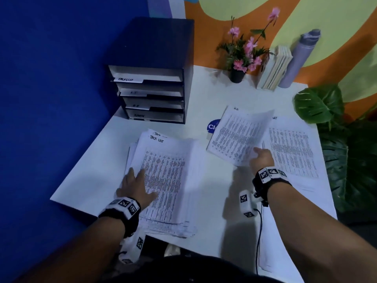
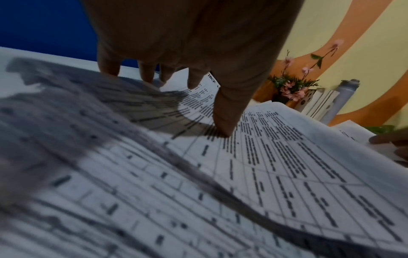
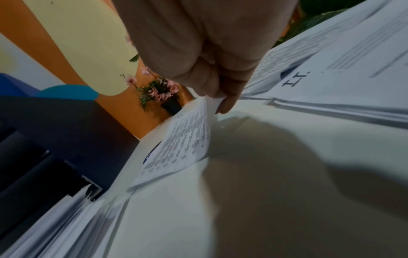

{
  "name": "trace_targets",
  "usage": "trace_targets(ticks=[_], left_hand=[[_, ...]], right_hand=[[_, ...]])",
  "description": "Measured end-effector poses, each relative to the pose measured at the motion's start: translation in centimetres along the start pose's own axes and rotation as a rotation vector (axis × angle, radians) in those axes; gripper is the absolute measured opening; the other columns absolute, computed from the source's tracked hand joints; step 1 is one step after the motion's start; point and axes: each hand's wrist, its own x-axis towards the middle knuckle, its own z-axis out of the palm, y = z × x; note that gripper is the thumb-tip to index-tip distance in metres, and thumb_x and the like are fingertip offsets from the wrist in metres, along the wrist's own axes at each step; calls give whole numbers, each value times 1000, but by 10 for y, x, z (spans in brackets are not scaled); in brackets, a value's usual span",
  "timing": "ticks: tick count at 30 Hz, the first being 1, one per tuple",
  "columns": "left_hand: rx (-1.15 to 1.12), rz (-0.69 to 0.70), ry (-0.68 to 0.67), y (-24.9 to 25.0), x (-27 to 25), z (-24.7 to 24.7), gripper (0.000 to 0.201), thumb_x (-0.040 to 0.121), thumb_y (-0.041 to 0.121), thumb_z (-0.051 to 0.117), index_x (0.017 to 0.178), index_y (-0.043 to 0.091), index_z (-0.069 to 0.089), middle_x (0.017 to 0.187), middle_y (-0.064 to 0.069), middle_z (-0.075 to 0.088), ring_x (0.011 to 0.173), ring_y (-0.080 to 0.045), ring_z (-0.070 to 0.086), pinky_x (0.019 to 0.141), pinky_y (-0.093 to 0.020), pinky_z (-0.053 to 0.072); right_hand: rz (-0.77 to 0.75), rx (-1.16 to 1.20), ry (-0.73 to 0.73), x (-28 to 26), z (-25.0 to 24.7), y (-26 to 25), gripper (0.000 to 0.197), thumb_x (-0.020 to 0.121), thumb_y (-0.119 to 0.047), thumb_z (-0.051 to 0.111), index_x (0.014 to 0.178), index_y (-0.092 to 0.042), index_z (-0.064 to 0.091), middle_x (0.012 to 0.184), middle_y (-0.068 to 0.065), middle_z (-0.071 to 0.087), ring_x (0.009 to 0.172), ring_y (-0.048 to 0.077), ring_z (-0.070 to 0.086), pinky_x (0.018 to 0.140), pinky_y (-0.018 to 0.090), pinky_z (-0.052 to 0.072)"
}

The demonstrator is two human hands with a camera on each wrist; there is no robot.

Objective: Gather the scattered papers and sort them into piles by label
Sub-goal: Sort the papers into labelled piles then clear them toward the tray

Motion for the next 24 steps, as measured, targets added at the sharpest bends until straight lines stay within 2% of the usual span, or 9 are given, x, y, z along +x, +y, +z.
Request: trace_targets(ticks=[4, 6, 8, 12, 14, 18, 20, 21, 24], left_hand=[[21, -22, 34, -2, 0, -2, 106, 71, 65, 69, 152, 33, 8, 161, -2, -5, 145, -32, 11, 113, -52, 25], [31, -40, 45, -2, -1, -2, 108, 68, 66, 71, 151, 34, 10, 161, -3, -3, 144, -33, 13, 112, -52, 26], [35, -57, 54, -2, -1, -1, 110, 65, 67, 72, 151, 36, 11, 160, -2, -2, 143, -33, 15, 111, -52, 27], [20, -77, 72, -3, -4, 2, 111, 63, 68, 73, 150, 38, 12, 160, -1, -1, 143, -32, 15, 111, -52, 27], [13, -74, 80, -3, -5, 4, 110, 63, 68, 73, 150, 38, 12, 160, -1, -2, 144, -31, 12, 112, -52, 25], [28, -43, 85, -4, -3, 1, 107, 64, 65, 74, 149, 39, 15, 160, 0, -2, 144, -30, 11, 112, -51, 25], [22, -11, 101, -4, 1, -1, 104, 65, 61, 76, 148, 40, 18, 160, 0, 1, 142, -29, 15, 111, -49, 26], [8, 3, 117, -5, 3, -3, 102, 66, 58, 77, 148, 39, 20, 159, 0, 4, 141, -29, 17, 111, -48, 27], [-36, 33, 137, -12, 15, -13, 91, 73, 48, 76, 148, 35, 25, 156, 0, 13, 139, -28, 23, 109, -47, 32]], right_hand=[[-2, -207, -109, 10, 5, -14, 40, 92, -1, 52, 132, 1, 50, 135, 22, 44, 116, 38, 54, 103, 38, 45], [37, -308, -122, 16, 6, -15, 41, 92, -10, 56, 131, 2, 50, 135, 21, 45, 121, 36, 51, 105, 38, 43], [20, -320, -157, 18, 8, -14, 46, 91, -9, 56, 135, 2, 47, 141, 20, 42, 126, 36, 47, 107, 39, 41], [-34, -388, -206, 20, 12, -8, 35, 93, -8, 53, 125, 5, 55, 128, 22, 53, 112, 36, 58, 94, 33, 48], [7, -359, -210, 24, 11, -6, 42, 91, -14, 59, 128, 3, 54, 132, 21, 52, 119, 34, 53, 95, 32, 43], [4, -465, -164, 16, 10, -9, 60, 91, -28, 60, 143, -9, 38, 152, 19, 26, 136, 37, 32, 108, 44, 33], [-36, -514, -88, 5, 11, -16, 61, 93, -32, 55, 147, -18, 31, 160, 13, 9, 142, 38, 19, 111, 50, 29], [-49, -497, -70, -4, 13, -24, 59, 94, -33, 54, 147, -20, 32, 161, 12, 8, 142, 38, 19, 111, 51, 29], [-71, -255, -212, -31, 29, -44, 53, 97, -33, 54, 144, -14, 40, 149, 17, 38, 130, 37, 45, 108, 44, 40]])
